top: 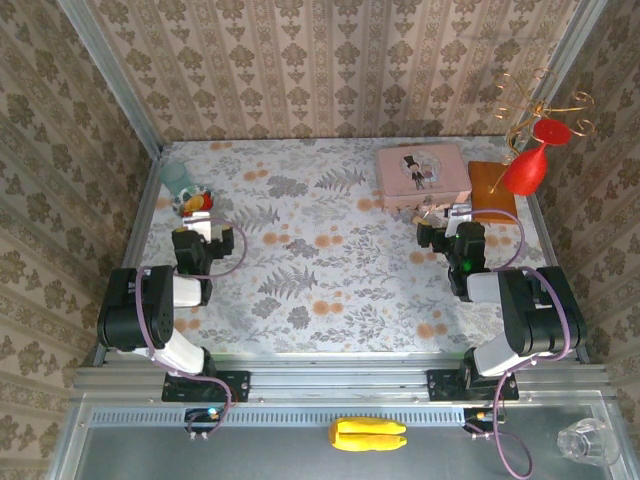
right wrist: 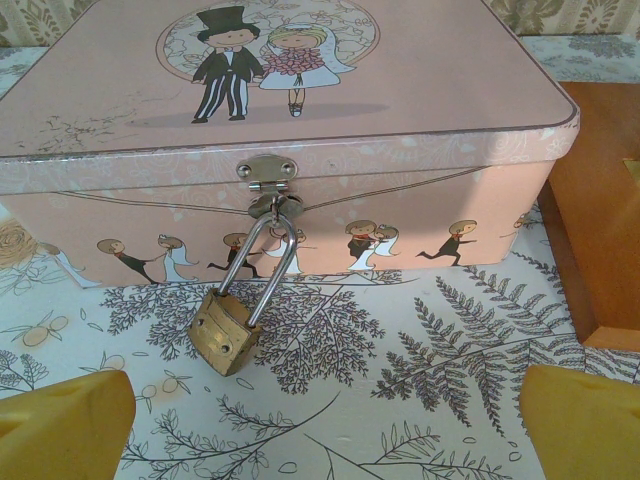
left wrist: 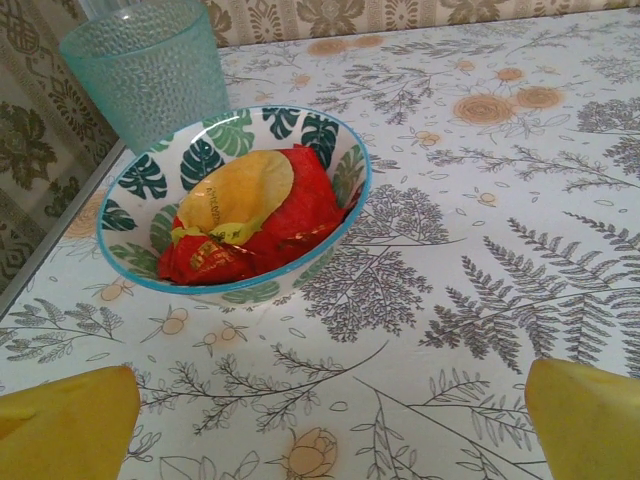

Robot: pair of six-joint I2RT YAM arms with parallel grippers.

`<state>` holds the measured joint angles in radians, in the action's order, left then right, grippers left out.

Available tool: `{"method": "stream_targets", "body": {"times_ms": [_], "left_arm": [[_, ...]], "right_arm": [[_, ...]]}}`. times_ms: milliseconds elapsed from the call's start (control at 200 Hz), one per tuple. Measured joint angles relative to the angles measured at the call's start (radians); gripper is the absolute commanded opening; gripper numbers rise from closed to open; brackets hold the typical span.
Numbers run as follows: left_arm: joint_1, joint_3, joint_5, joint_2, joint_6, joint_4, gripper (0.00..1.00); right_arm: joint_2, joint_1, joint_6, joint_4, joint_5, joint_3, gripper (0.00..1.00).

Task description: Unlock a padlock with a key

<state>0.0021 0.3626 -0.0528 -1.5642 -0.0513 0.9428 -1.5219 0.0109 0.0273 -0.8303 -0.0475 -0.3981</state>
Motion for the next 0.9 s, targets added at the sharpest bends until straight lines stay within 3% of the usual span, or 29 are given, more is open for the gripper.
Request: {"method": "stream_targets", "body": {"times_ms": [245, 480, 620, 745, 900], "left_arm": [[-0.022, -0.057, 0.023, 0.080, -0.015, 0.023, 1.00], [-0.198, -0.061, -0.039, 0.560, -0.064, -0.188, 1.00], [-0.205, 0.011, -0.097, 0.772, 0.089, -0.381, 1.00], [-0.187, 0.136, -0.182, 0.899, 0.352, -0.719, 1.00], [-0.092, 0.121, -0.100, 1.090, 0.545, -0.896, 1.00]], "right_arm": [[0.055, 0.018, -0.014, 0.085, 0.003, -0.011, 1.00], [0.252, 0.132, -0.074, 0.177, -0.048, -0.016, 1.00], [0.395, 0.178, -0.044, 0.355, -0.049, -0.059, 1.00], [0.525, 0.177, 0.113, 0.666, -0.084, -0.240, 1.00], [0.673, 0.152, 0.314, 0.929, -0.117, -0.392, 1.00]]}}
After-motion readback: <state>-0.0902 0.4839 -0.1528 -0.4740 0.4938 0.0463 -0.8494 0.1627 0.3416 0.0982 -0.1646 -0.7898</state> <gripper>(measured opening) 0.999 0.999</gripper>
